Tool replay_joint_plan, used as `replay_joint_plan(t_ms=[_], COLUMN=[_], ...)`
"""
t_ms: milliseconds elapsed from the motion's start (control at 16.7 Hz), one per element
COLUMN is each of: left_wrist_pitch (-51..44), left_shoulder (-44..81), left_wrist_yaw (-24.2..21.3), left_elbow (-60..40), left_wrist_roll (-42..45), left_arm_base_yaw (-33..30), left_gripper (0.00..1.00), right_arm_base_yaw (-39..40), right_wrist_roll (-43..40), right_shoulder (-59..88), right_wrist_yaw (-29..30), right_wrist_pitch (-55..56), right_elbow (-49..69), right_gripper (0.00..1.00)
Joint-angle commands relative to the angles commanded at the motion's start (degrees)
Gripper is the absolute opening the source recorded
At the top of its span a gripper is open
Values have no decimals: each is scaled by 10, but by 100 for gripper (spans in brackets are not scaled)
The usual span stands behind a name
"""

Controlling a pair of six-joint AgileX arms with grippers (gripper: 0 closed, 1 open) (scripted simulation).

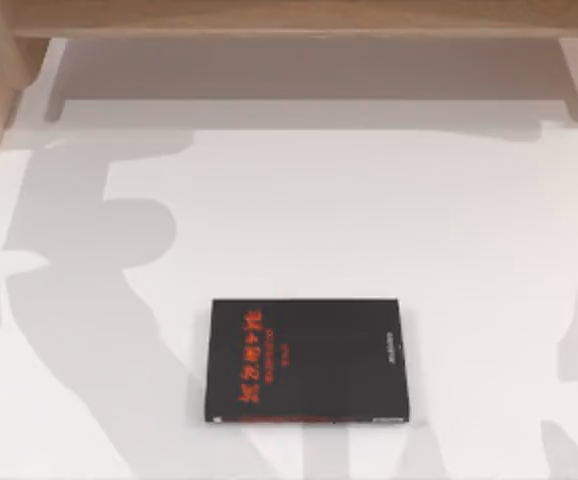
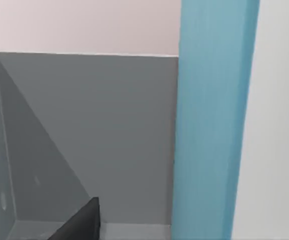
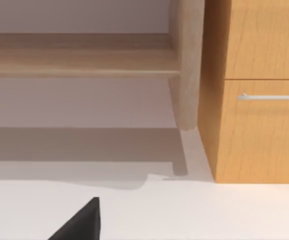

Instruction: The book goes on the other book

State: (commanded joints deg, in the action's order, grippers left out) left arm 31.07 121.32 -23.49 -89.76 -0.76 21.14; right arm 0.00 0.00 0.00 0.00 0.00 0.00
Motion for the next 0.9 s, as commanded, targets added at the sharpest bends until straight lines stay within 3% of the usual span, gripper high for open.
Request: replay_joint_plan(t_ms=[120,900], left_wrist_pitch=[0,0], left_shoulder=[0,0], left_wrist_yaw=[0,0], left_elbow=[0,0], left_wrist_roll=[0,0], left_arm_base_yaw=[0,0], left_gripper=[100,2], right_arm_base_yaw=[0,0], right_wrist_roll=[0,0], right_shoulder=[0,0], right_wrist_yaw=[0,0], right_wrist_pitch=[0,0], right_elbow=[0,0], right_gripper=[100,100])
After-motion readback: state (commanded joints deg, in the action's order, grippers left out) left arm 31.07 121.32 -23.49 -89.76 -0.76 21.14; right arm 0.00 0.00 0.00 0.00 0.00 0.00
